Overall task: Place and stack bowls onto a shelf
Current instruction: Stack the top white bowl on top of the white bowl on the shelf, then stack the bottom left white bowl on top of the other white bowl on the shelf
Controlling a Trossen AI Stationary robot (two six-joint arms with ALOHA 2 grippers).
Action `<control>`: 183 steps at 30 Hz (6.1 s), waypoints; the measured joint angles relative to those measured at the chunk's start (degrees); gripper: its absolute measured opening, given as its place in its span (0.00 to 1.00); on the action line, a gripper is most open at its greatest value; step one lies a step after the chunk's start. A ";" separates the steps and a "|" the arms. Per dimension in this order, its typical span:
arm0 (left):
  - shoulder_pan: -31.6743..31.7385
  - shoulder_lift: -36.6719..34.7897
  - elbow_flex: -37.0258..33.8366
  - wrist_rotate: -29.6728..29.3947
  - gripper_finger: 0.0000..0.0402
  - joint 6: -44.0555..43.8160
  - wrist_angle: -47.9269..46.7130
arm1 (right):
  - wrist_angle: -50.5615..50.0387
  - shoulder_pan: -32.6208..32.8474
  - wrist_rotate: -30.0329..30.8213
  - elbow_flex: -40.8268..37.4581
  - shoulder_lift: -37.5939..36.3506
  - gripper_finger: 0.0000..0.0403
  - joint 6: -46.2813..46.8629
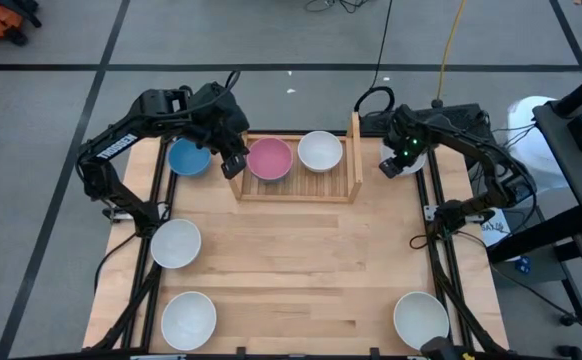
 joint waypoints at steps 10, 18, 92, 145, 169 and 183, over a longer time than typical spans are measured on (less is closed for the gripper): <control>0.00 0.00 0.00 0.02 0.01 -0.71 0.00 | 5.73 0.02 3.23 -3.72 -0.01 0.15 -1.74; 0.00 0.00 0.00 0.02 0.01 -0.85 0.00 | 5.43 0.13 5.12 -3.37 -2.84 0.01 -2.51; -0.01 0.00 -0.02 0.02 0.01 -4.02 -0.02 | -15.65 30.64 1.51 60.30 35.54 0.00 -13.06; -0.28 0.11 -0.02 0.41 0.01 3.36 -4.06 | -11.52 33.50 6.28 48.83 21.05 0.41 -24.69; -2.84 1.72 -5.17 6.47 0.21 0.81 -8.45 | -3.54 33.81 13.53 48.85 -5.18 0.41 -19.80; -7.76 -3.45 -26.52 9.61 0.22 -22.65 -8.44 | -3.54 33.81 16.66 48.85 -9.86 0.41 -16.30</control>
